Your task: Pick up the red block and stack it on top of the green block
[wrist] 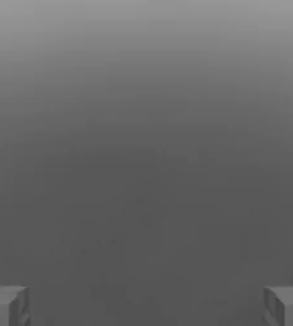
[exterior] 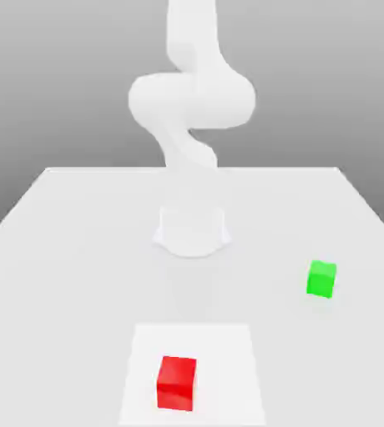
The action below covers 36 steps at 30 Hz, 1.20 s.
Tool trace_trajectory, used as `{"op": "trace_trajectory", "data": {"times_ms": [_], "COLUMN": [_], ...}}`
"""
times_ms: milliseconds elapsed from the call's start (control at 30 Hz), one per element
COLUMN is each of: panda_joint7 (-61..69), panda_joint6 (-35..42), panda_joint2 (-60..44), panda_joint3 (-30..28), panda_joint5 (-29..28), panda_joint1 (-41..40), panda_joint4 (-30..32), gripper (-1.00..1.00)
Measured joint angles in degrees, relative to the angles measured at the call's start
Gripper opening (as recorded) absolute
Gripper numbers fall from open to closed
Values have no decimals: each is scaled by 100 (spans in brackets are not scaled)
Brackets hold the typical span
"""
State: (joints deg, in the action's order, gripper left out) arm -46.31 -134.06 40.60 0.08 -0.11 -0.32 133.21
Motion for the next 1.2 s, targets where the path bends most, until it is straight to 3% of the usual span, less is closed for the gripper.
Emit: {"op": "trace_trajectory", "data": {"times_ms": [733, 933, 967, 1200], "panda_joint7": [-347, -351, -350, -361], "panda_joint6": [-2003, -2925, -3048, -3054], "panda_joint2": [-4605, -5851, -5998, -6004], "panda_joint3": [-49, -28, -27, -20], "panda_joint5": [1, 33, 34, 22], "panda_joint1": [-181, -207, -208, -215], "panda_joint4": [1261, 1214, 1193, 1192], "gripper": [0, 0, -100, -100]}}
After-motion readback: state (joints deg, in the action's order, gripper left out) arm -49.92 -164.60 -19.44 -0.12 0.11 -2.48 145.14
